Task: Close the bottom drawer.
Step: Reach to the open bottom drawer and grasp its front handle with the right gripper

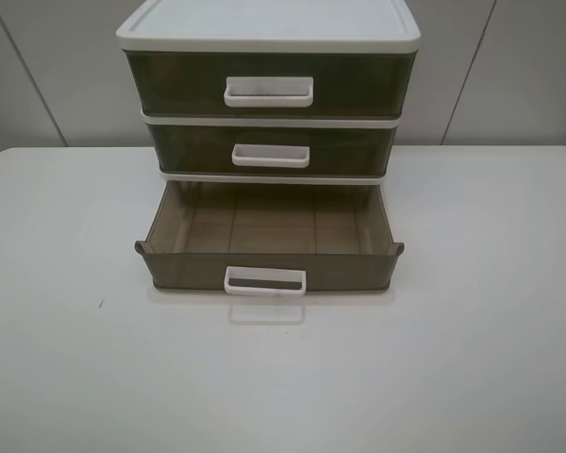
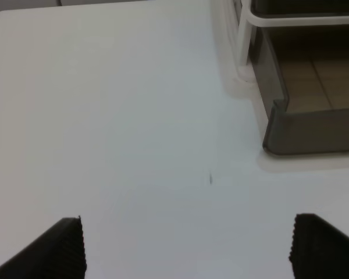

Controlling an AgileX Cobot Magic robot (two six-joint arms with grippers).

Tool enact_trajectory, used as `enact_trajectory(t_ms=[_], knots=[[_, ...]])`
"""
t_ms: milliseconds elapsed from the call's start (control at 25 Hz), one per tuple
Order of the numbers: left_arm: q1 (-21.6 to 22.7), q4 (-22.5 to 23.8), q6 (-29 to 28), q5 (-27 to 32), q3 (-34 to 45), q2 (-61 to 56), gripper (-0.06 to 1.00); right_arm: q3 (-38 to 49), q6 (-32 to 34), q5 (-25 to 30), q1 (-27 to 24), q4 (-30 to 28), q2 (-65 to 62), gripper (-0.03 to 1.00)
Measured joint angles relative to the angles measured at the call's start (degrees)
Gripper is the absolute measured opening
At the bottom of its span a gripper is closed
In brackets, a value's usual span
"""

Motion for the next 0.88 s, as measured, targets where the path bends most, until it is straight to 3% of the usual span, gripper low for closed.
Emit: enact_trajectory(t_ms=[880], knots=[[0.00,0.00,0.00,0.00,0.00,0.00,0.72,0.00,0.00,0.00,0.00,0.00,0.00,0.74]])
